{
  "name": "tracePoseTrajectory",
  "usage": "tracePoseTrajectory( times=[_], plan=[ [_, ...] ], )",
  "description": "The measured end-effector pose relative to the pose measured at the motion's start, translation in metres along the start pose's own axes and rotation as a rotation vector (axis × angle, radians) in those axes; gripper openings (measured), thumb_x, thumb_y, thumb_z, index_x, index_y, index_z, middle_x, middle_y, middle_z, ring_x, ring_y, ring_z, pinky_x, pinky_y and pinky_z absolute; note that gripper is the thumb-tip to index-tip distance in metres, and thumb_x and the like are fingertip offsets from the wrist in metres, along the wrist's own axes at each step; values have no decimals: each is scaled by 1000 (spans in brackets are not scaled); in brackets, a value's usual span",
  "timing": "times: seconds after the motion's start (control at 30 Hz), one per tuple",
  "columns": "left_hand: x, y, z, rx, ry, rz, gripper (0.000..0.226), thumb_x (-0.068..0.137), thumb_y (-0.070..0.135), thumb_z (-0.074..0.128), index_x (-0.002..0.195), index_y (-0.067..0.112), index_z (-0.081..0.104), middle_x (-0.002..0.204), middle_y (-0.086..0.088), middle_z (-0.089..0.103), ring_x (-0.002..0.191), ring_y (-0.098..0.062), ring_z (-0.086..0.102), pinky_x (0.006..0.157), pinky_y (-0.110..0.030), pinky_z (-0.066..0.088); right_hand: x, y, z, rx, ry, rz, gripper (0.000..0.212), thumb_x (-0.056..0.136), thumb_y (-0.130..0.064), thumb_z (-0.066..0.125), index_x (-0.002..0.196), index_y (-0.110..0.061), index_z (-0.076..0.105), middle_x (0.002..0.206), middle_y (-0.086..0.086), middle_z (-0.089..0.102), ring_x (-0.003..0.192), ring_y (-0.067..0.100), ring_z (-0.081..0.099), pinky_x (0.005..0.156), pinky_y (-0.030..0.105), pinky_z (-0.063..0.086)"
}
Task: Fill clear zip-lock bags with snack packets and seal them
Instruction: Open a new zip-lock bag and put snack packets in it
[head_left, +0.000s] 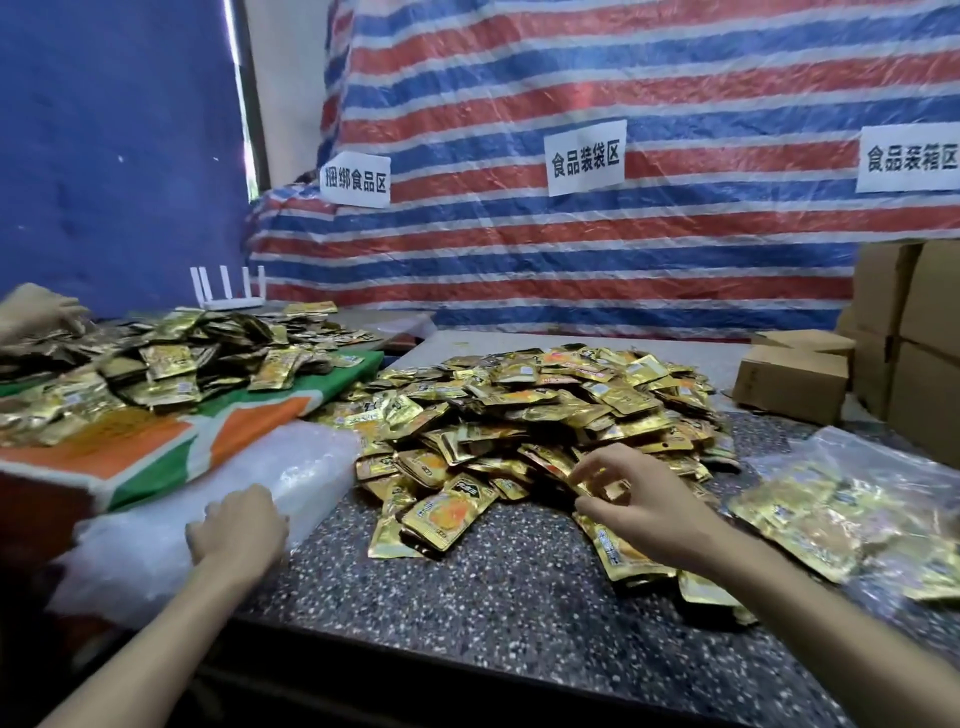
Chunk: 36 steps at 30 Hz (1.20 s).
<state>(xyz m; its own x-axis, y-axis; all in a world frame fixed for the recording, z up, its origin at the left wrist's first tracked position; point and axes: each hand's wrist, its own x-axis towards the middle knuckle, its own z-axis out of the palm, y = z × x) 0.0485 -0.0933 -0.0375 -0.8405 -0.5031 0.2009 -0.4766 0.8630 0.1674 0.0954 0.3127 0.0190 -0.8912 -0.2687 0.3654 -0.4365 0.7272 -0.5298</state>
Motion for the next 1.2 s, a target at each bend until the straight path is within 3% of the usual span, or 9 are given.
tracePoseTrajectory(
  times=[0.13,0.2,0.37,0.47,0.6,0.8,0.93,1.03,1.2],
  plan=[
    [10,6,-22,6,-143,9,42,92,57,56,97,16,56,108,-5,63,96,-27,58,80,-33,42,-6,2,-3,26,-16,8,11,89,-26,70,96,-34,67,108,-14,62,100,1,61,86,32,51],
    [13,13,-30,19,-189,19,28,100,41,45,102,14,53,115,-6,61,101,-27,56,83,-34,42,-9,3,-6,38,-24,18,10,90,-26,70,96,-32,68,107,-14,62,100,1,61,88,33,51],
    [13,21,-44,-100,49,-47,10,87,4,55,79,10,55,79,-8,58,76,-27,56,68,-33,40,-15,5,-20,44,-3,41,10,90,-24,70,93,-34,68,105,-12,65,99,0,62,88,38,54],
    [10,21,-56,-136,34,-37,24,80,30,80,81,10,66,85,-9,68,81,-30,63,70,-35,48,-19,7,-27,34,12,60,11,90,-25,70,92,-35,68,106,-12,67,99,0,62,87,38,54],
    [8,26,-70,-248,106,30,43,94,42,62,66,10,59,78,-12,66,78,-33,62,78,-42,50,-23,7,-32,49,34,73,10,90,-24,69,91,-34,69,103,-13,68,96,-1,64,84,32,55],
    [-51,74,-107,-613,385,607,27,100,24,57,74,15,60,67,-4,66,54,-23,61,50,-37,53,-21,-4,-32,325,76,149,16,91,-41,66,99,-29,72,97,-11,74,90,4,68,76,28,56],
    [-100,111,-113,-825,366,974,4,91,9,67,90,12,64,81,-1,70,67,-14,68,56,-27,59,-19,-23,-35,676,46,235,61,77,-65,61,108,-13,68,97,2,76,86,21,73,73,39,58],
    [-130,133,-103,-856,375,1153,12,86,0,70,94,7,64,95,-9,74,75,-16,72,60,-25,60,-17,-33,-43,843,12,324,80,74,-80,59,108,-7,66,90,8,74,76,24,70,64,35,55],
    [-154,154,-80,-708,394,1451,14,92,15,59,90,1,64,123,-12,67,96,-22,71,68,-37,62,-22,-37,-56,927,-10,366,65,85,-71,50,100,-13,73,86,13,72,65,23,63,52,28,50]
  ],
)
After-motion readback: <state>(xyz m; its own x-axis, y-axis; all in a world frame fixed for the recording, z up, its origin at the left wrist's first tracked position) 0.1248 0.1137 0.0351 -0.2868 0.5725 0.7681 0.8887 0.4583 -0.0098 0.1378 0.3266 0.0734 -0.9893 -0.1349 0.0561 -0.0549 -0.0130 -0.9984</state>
